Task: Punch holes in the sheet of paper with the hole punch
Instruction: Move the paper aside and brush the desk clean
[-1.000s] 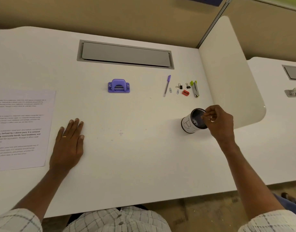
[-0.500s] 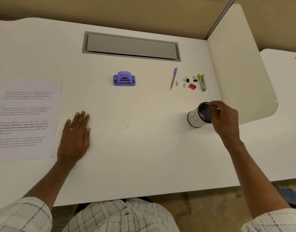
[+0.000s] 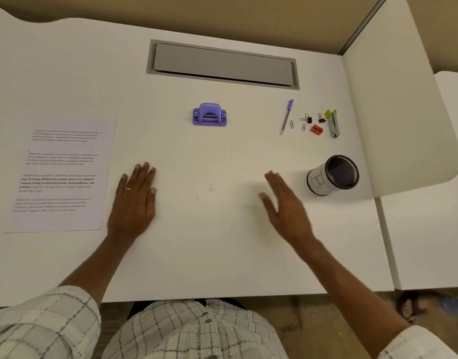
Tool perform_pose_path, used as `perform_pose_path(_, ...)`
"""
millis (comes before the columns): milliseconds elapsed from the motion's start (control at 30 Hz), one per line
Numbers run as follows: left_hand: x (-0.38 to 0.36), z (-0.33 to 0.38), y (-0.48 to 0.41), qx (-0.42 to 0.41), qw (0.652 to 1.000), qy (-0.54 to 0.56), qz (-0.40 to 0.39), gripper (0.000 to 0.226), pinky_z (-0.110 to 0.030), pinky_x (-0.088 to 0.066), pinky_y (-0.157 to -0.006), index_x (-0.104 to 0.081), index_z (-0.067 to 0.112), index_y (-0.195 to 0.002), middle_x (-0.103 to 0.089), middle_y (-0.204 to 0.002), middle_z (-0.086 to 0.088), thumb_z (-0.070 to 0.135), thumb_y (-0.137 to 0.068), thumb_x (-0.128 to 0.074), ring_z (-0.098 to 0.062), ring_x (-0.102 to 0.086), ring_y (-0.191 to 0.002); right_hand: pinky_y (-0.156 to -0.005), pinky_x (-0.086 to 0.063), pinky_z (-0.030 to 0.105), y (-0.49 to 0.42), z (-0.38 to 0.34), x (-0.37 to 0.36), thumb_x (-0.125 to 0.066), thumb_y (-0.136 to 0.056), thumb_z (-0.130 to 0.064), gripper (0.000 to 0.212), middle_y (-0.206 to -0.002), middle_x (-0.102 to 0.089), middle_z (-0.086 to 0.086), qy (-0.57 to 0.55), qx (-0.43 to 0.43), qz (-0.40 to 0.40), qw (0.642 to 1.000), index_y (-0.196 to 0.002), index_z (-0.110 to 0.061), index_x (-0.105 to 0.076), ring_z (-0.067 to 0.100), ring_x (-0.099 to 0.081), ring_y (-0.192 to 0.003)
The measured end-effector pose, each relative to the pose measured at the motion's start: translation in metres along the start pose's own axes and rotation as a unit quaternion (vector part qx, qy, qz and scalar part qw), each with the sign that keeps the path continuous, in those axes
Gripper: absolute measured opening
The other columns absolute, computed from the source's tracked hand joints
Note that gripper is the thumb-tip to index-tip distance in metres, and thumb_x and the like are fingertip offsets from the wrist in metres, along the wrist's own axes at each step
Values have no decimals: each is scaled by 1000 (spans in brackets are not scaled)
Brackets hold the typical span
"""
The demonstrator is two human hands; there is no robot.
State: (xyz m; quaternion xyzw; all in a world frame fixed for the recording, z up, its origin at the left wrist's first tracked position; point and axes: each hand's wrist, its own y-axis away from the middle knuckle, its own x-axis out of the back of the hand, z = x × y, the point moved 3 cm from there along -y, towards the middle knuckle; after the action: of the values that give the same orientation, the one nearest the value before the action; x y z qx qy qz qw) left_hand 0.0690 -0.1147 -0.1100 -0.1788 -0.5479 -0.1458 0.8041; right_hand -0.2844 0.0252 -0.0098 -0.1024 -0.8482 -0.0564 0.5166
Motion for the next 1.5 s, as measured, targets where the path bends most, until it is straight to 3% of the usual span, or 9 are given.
perform_pose_path(133, 1, 1, -1, 3, 1000, -4, -7, 55, -42, -12, -131, -25, 19, -162, -25, -170, -1, 31, -108, -24, -16, -16, -160, -128, -6, 41, -3, -16, -67, -33, -105, -50, 76, -168, 2, 8, 34, -55, -92, 994, -160, -7, -3, 21, 5, -156)
perform_pose_path(533, 4, 4, -1, 12, 1000, -4, -23, 56, -45, -15, -131, -23, 18, -163, -22, -171, 0, 31, -109, -23, -15, -14, -160, -127, -1, 36, -18, -116, -149, -21, -104, -59, 79, -168, 10, 7, 37, 43, -89, 994, -159, -9, 6, 18, 12, -155)
perform_pose_path(667, 5, 4, -1, 11, 1000, -3, -25, 56, -46, -16, -131, -23, 17, -163, -22, -171, -1, 31, -109, -21, -16, -13, -160, -128, 2, 36, -58, -133, -152, -24, -105, -55, 77, -168, 8, 10, 34, 75, -118, 990, -160, -7, 2, 20, 11, -155)
perform_pose_path(867, 7, 5, -2, 13, 1000, 3, -22, 54, -47, -19, -130, -27, 17, -162, -26, -170, -2, 31, -110, -20, -17, -18, -160, -128, -7, 36, -44, -114, -141, -29, -109, -39, 61, -168, -7, 8, 41, 294, -188, 936, -159, -8, -13, 17, -1, -156)
perform_pose_path(933, 7, 5, -2, 16, 1000, 6, -19, 54, -47, -18, -130, -27, 17, -162, -26, -170, -1, 29, -110, -22, -15, -16, -160, -128, -10, 34, -36, -97, -127, -37, -109, -31, 56, -167, -18, 7, 19, 353, -203, 913, -158, -7, -23, 17, -11, -156)
perform_pose_path(1000, 7, 5, -2, 18, 1000, 9, -18, 54, -46, -18, -130, -26, 18, -162, -25, -170, 0, 28, -109, -24, -14, -15, -160, -124, -25, 37, -34, -83, -113, -52, -105, -24, 50, -159, -36, 10, 5, 389, -172, 905, -150, -4, -42, 22, -31, -150)
perform_pose_path(1100, 6, 5, -1, 18, 1000, 13, -18, 54, -46, -18, -130, -26, 19, -162, -23, -171, 1, 28, -109, -25, -13, -14, -160, -112, -45, 35, -34, -65, -95, -57, -102, -24, 40, -149, -53, 6, -7, 337, -98, 936, -139, -8, -59, 20, -50, -138)
perform_pose_path(1333, 7, 6, -2, 19, 999, 24, -20, 54, -47, -17, -130, -27, 18, -162, -23, -171, 1, 26, -109, -27, -14, -14, -160, -93, -54, 31, -19, -58, -85, -65, -97, -22, 32, -122, -68, -3, -71, 88, -34, 993, -128, -18, -68, 15, -63, -111)
perform_pose_path(1500, 11, 9, -1, 18, 999, 21, -18, 54, -48, -19, -130, -29, 16, -161, -25, -170, 0, 25, -108, -28, -15, -16, -160, -93, -54, 28, -20, -99, -105, -57, -99, -11, 32, -119, -68, -1, -72, 92, -61, 991, -130, -16, -66, 17, -63, -108)
